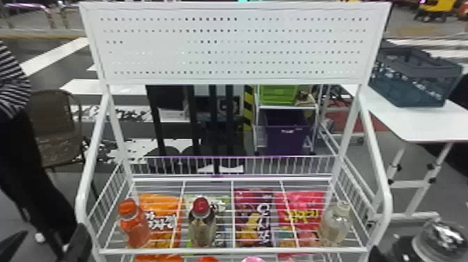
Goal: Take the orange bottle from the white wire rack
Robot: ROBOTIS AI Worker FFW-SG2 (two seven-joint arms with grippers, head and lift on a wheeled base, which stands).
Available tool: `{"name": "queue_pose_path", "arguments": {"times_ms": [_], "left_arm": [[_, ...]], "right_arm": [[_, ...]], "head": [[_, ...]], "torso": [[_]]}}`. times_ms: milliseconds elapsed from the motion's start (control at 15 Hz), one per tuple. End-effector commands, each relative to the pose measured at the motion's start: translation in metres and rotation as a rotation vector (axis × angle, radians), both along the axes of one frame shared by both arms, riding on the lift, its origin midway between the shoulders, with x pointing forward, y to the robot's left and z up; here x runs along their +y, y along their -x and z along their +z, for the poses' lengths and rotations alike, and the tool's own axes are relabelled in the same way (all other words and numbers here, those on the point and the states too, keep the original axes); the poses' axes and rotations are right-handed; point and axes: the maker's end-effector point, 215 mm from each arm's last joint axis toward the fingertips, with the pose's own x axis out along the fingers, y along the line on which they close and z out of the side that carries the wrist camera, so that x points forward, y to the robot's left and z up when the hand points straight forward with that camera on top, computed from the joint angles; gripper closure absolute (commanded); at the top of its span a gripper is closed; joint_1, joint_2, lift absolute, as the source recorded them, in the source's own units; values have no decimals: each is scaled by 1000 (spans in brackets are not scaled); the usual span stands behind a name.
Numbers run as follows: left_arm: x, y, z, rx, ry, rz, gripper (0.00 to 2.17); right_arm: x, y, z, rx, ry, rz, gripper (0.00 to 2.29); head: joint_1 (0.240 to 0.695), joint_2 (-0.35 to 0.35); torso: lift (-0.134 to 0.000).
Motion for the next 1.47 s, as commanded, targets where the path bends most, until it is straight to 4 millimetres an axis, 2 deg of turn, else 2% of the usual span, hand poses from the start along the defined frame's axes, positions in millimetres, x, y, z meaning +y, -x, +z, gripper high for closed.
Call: {"name": "queue_pose_path", "arguments": {"times_ms": [0, 600, 800, 1067, 1400], "left_arm": [[0, 0, 0, -1, 1, 1, 83], [0, 0, -4, 5, 3, 3, 83], [-8, -1, -23, 26, 25, -4, 83], [-35, -2, -52, 14, 40, -38, 83], [-66, -12, -101, -32, 84, -67, 83]], "right_arm": [[-1, 0, 0, 0, 1, -1, 1008], [-3, -2, -2, 2, 6, -5, 1004], [-4, -3, -3, 2, 18, -5, 1004], [-7, -4, -5, 7, 29, -9, 1004], [-10, -4, -4, 7, 32, -13, 1004]], "head": [[499, 0], [499, 0], [499, 0], [499, 0], [499, 0]], "torso": [[0], [0], [0], [0], [0]]}}
